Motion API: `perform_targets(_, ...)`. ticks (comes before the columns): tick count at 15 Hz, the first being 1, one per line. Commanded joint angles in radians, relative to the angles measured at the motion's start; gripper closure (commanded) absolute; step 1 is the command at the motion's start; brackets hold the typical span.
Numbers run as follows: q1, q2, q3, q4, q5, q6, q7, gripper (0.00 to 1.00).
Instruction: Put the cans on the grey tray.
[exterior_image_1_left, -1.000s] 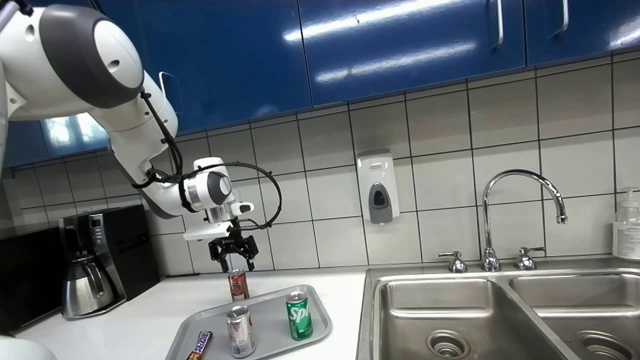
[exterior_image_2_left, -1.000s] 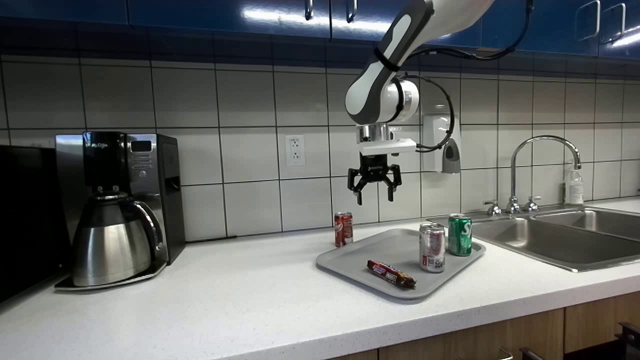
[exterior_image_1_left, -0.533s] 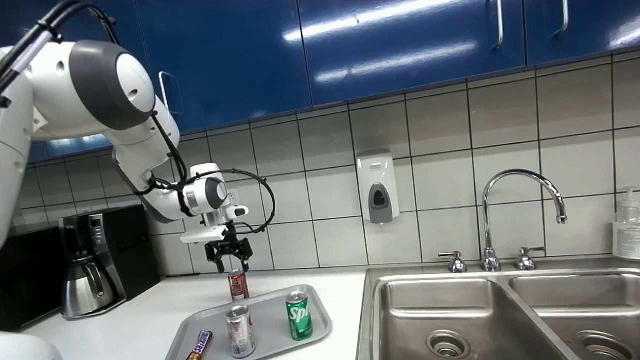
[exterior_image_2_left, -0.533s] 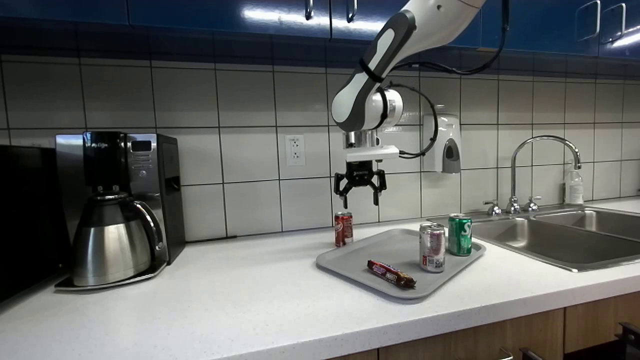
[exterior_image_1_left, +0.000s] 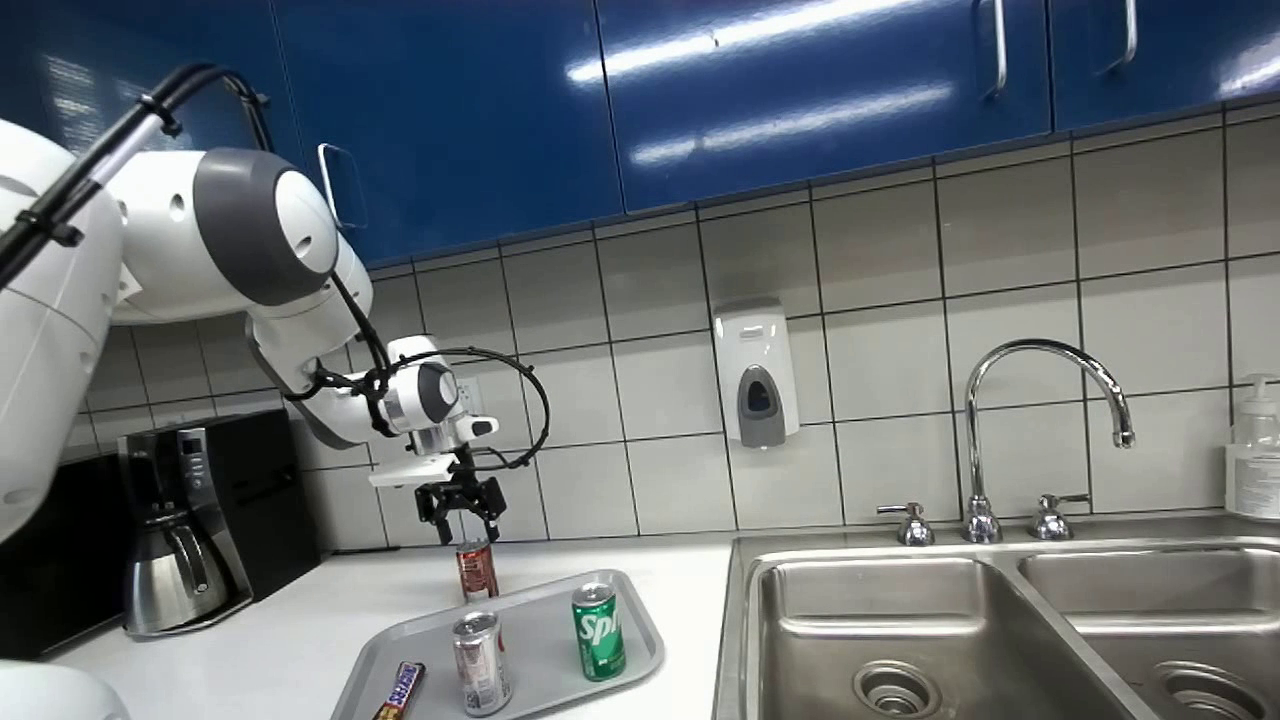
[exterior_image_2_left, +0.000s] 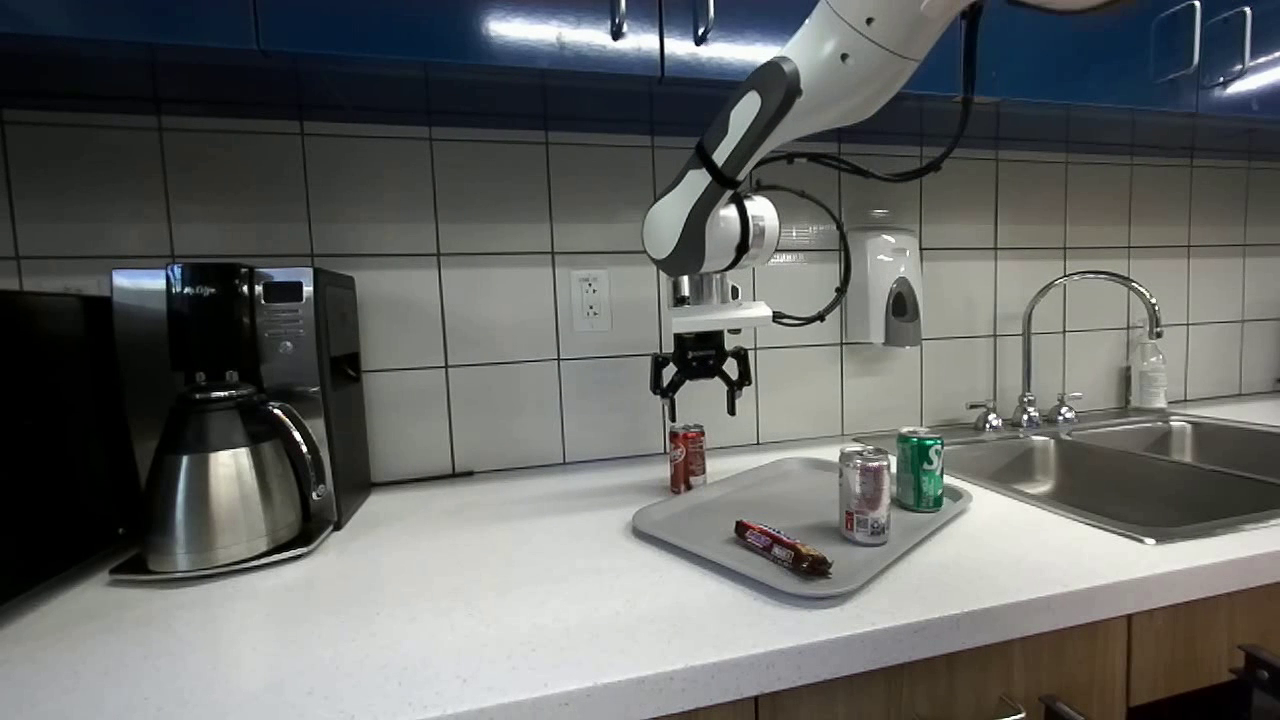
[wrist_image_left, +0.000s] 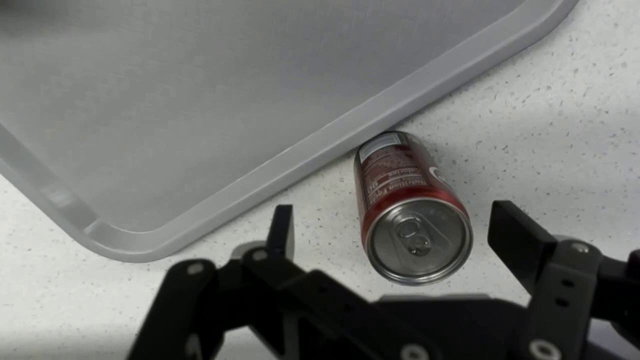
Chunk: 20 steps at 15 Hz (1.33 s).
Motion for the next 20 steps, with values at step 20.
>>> perform_targets(20, 0.027, 0.194, -0.018, 0.238, 0.01, -0.104, 0.014, 0.0)
